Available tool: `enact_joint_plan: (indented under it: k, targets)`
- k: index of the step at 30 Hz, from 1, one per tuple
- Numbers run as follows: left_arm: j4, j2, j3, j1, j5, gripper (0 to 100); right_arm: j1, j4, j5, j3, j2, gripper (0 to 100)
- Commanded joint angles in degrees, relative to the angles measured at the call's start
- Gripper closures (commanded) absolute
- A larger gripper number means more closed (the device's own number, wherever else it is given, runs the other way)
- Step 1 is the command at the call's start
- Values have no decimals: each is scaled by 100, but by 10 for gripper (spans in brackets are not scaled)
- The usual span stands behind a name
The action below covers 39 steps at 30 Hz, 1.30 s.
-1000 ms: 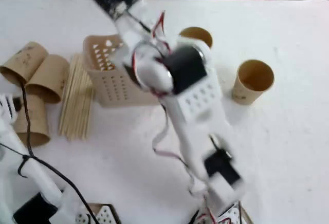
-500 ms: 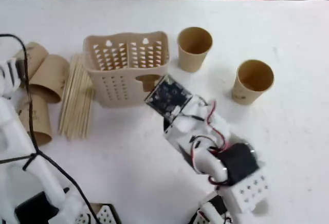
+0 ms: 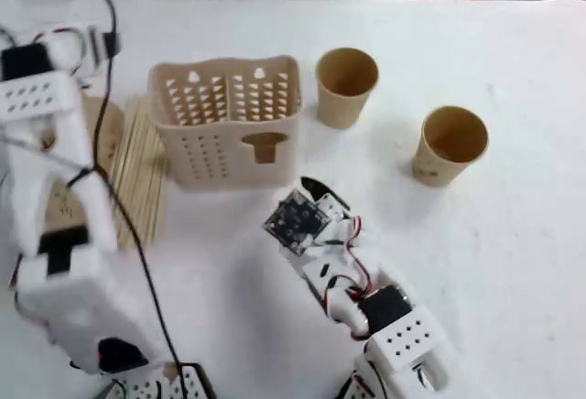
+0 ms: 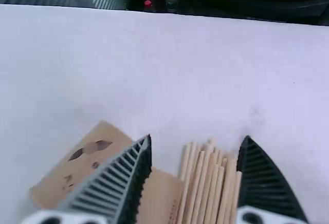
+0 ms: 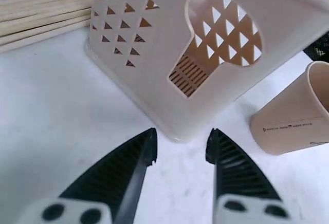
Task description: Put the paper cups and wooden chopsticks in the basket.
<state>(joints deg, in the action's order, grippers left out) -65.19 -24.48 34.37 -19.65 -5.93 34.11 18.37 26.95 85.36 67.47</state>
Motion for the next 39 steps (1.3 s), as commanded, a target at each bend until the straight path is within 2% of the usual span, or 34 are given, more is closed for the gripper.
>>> enact_joint_plan:
  k: [1,7,10,13,16,23,29,35,39]
  targets:
    - [-563,-1077,1908,505,79,722,-4,-585,35,26,40,840]
    - [-1785,-2703,4132,1015,62,723,-4,-1402,-826,-132,-470,840]
    - [-2664,-3222,5134,998,35,724,-40,-1824,-862,-334,-980,840]
    - [-3420,-3644,5837,1015,-334,725,-40,-2053,-879,-651,-1622,839]
    - [-3719,-3960,6127,971,-440,725,-48,-2185,-888,-1081,-2360,837]
    - [-3727,-4189,5574,831,-668,725,-180,-2510,-932,-2251,-3855,839]
    - [-3736,-3811,4791,602,-809,725,-673,-2510,-1468,-3051,-4532,839]
    - [-3745,-2765,2699,602,-853,725,-690,-2501,-1495,-3420,-4910,840]
    - [-3719,-1631,1169,840,-1116,725,-690,-2475,-1495,-3648,-5218,840]
